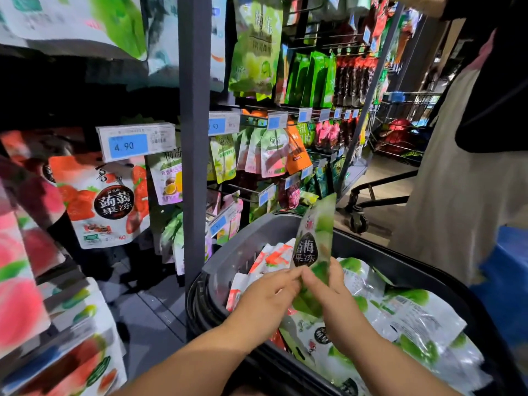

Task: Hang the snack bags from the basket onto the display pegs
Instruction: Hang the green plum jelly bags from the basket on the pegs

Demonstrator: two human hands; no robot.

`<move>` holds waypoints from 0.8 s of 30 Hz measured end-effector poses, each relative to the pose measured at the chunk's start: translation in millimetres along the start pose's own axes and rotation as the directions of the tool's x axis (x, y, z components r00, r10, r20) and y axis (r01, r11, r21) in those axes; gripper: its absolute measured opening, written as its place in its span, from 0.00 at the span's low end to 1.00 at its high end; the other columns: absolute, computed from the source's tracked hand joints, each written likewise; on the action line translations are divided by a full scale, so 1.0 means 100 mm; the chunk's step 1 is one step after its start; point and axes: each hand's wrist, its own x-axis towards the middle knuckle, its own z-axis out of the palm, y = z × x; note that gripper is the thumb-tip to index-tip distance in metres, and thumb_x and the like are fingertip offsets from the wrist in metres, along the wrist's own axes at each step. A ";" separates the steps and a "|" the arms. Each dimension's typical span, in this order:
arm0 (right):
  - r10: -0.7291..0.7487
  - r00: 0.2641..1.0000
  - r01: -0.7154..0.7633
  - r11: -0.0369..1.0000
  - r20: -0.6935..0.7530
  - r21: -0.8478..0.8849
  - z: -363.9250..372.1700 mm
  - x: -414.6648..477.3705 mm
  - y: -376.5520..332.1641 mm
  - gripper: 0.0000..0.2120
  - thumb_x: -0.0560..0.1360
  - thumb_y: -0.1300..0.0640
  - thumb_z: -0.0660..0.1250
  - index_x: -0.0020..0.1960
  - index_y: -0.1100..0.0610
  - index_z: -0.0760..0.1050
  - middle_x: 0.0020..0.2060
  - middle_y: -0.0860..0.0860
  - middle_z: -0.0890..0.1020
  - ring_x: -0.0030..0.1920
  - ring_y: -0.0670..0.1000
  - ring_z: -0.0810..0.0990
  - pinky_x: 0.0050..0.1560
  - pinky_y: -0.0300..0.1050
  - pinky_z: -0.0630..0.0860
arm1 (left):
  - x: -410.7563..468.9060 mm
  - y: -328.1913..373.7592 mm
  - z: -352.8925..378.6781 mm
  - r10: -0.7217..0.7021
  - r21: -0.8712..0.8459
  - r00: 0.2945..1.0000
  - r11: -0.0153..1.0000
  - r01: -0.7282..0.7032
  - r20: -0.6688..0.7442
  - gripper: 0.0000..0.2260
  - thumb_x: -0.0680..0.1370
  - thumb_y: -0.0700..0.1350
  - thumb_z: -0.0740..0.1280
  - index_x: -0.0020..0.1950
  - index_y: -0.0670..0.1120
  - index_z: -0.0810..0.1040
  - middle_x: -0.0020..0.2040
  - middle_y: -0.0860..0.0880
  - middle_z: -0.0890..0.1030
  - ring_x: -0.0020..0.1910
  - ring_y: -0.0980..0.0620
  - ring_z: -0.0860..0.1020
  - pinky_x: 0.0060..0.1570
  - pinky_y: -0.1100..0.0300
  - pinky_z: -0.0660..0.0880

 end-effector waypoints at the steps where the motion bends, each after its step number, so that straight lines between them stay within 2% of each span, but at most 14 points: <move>1: 0.021 1.000 -0.019 0.996 -0.016 0.088 -0.02 0.02 -0.01 0.11 0.76 0.52 0.69 0.56 0.44 0.70 0.46 0.48 0.83 0.45 0.44 0.84 0.48 0.40 0.78 | 0.01 -0.01 -0.02 0.005 0.013 1.000 1.000 -0.005 -0.009 0.15 0.83 0.43 0.61 0.67 0.55 0.76 0.63 0.63 0.76 0.60 0.73 0.71 0.56 0.82 0.62; 3: 0.047 0.999 -0.042 0.977 -0.017 0.211 -0.06 0.06 -0.01 0.17 0.74 0.54 0.66 0.63 0.51 0.73 0.52 0.55 0.85 0.51 0.52 0.85 0.54 0.52 0.80 | 0.03 -0.03 -0.04 0.012 0.018 0.997 1.000 -0.011 -0.074 0.13 0.82 0.42 0.62 0.62 0.55 0.79 0.58 0.62 0.78 0.53 0.74 0.74 0.50 0.82 0.64; 5: 0.072 0.997 -0.065 0.952 -0.010 0.299 -0.10 0.07 -0.04 0.13 0.78 0.56 0.63 0.62 0.54 0.74 0.51 0.52 0.86 0.50 0.52 0.86 0.49 0.51 0.80 | 0.05 -0.06 -0.05 -0.035 -0.026 0.981 0.999 0.030 -0.191 0.09 0.80 0.42 0.65 0.56 0.56 0.79 0.53 0.60 0.79 0.46 0.71 0.77 0.43 0.80 0.68; 7: 0.119 0.993 -0.110 0.929 -0.004 0.354 -0.14 0.08 -0.07 0.12 0.80 0.57 0.60 0.62 0.55 0.76 0.49 0.51 0.87 0.47 0.50 0.86 0.47 0.50 0.79 | 0.10 -0.10 -0.08 -0.130 -0.103 0.958 0.989 0.107 -0.257 0.08 0.77 0.48 0.70 0.55 0.55 0.75 0.55 0.55 0.78 0.48 0.64 0.78 0.44 0.75 0.72; 8: 0.130 0.991 -0.124 0.915 0.010 0.383 -0.16 0.09 -0.07 0.14 0.79 0.56 0.61 0.63 0.57 0.76 0.51 0.53 0.86 0.50 0.52 0.86 0.53 0.54 0.79 | 0.13 -0.12 -0.09 -0.177 -0.145 0.952 0.979 0.144 -0.251 0.12 0.75 0.52 0.73 0.55 0.56 0.74 0.57 0.53 0.78 0.50 0.60 0.79 0.49 0.69 0.75; 10: 0.129 0.990 -0.140 0.890 0.056 0.435 -0.19 0.11 -0.07 0.21 0.75 0.54 0.62 0.65 0.60 0.75 0.56 0.57 0.84 0.57 0.58 0.83 0.63 0.60 0.74 | 0.17 -0.12 -0.11 -0.266 -0.314 0.950 0.927 0.205 -0.166 0.23 0.68 0.59 0.76 0.57 0.54 0.73 0.58 0.50 0.80 0.54 0.53 0.81 0.59 0.54 0.77; 11: 0.123 0.990 -0.140 0.885 0.067 0.444 -0.19 0.10 -0.08 0.22 0.73 0.53 0.62 0.66 0.60 0.74 0.57 0.58 0.84 0.59 0.59 0.82 0.65 0.61 0.73 | 0.18 -0.11 -0.12 -0.294 -0.434 0.952 0.871 0.232 -0.083 0.27 0.66 0.59 0.77 0.60 0.52 0.73 0.58 0.48 0.82 0.56 0.49 0.81 0.62 0.49 0.76; 13: 0.095 0.991 -0.128 0.897 0.099 0.422 -0.19 0.10 -0.07 0.22 0.73 0.54 0.62 0.66 0.61 0.74 0.58 0.59 0.83 0.60 0.60 0.81 0.64 0.61 0.74 | 0.17 -0.09 -0.13 -0.288 -0.609 0.952 0.740 0.288 0.100 0.27 0.69 0.52 0.77 0.64 0.46 0.75 0.58 0.44 0.83 0.58 0.44 0.81 0.63 0.44 0.74; 14: 0.068 0.991 -0.108 0.918 0.115 0.382 -0.19 0.09 -0.06 0.22 0.74 0.54 0.63 0.65 0.60 0.74 0.58 0.59 0.83 0.59 0.60 0.82 0.64 0.61 0.75 | 0.15 -0.08 -0.14 -0.269 -0.633 0.950 0.710 0.308 0.160 0.24 0.69 0.49 0.77 0.64 0.45 0.77 0.57 0.43 0.83 0.58 0.43 0.81 0.62 0.44 0.75; 16: 0.014 0.994 -0.042 0.967 0.113 0.251 -0.18 0.07 -0.05 0.17 0.74 0.55 0.65 0.62 0.58 0.77 0.55 0.58 0.85 0.57 0.60 0.83 0.60 0.60 0.78 | 0.14 -0.11 -0.13 -0.258 -0.638 0.948 0.702 0.317 0.186 0.22 0.68 0.44 0.78 0.60 0.43 0.80 0.55 0.41 0.84 0.56 0.41 0.81 0.60 0.44 0.76; 19: -0.095 0.995 0.096 0.989 0.013 -0.115 -0.25 0.13 -0.02 0.05 0.77 0.56 0.69 0.52 0.52 0.82 0.49 0.54 0.86 0.52 0.58 0.85 0.55 0.60 0.80 | 0.15 -0.12 -0.12 -0.267 -0.630 0.957 0.725 0.279 0.117 0.22 0.65 0.42 0.74 0.59 0.41 0.81 0.53 0.41 0.84 0.55 0.39 0.82 0.61 0.42 0.75; 21: -0.140 0.990 0.129 0.949 -0.015 -0.286 -0.36 0.21 0.01 0.05 0.75 0.53 0.73 0.49 0.52 0.82 0.44 0.57 0.85 0.48 0.58 0.84 0.54 0.58 0.80 | 0.16 -0.13 -0.14 -0.247 -0.574 0.967 0.784 0.238 0.065 0.22 0.65 0.43 0.74 0.59 0.42 0.81 0.53 0.43 0.85 0.56 0.41 0.82 0.62 0.42 0.75; 22: -0.148 0.989 0.131 0.931 -0.024 -0.342 -0.43 0.24 0.02 0.06 0.74 0.52 0.74 0.49 0.53 0.82 0.41 0.57 0.83 0.45 0.55 0.83 0.52 0.53 0.80 | 0.17 -0.14 -0.16 -0.242 -0.554 0.969 0.802 0.223 0.040 0.21 0.65 0.44 0.74 0.58 0.44 0.81 0.53 0.45 0.85 0.56 0.42 0.82 0.63 0.42 0.74; 24: -0.156 0.987 0.123 0.875 -0.032 -0.468 -0.56 0.28 0.03 0.05 0.74 0.53 0.74 0.50 0.50 0.81 0.37 0.50 0.81 0.38 0.42 0.79 0.44 0.34 0.75 | 0.18 -0.17 -0.19 -0.248 -0.542 0.969 0.815 0.205 -0.006 0.21 0.64 0.46 0.76 0.56 0.46 0.82 0.53 0.46 0.85 0.57 0.43 0.81 0.66 0.40 0.71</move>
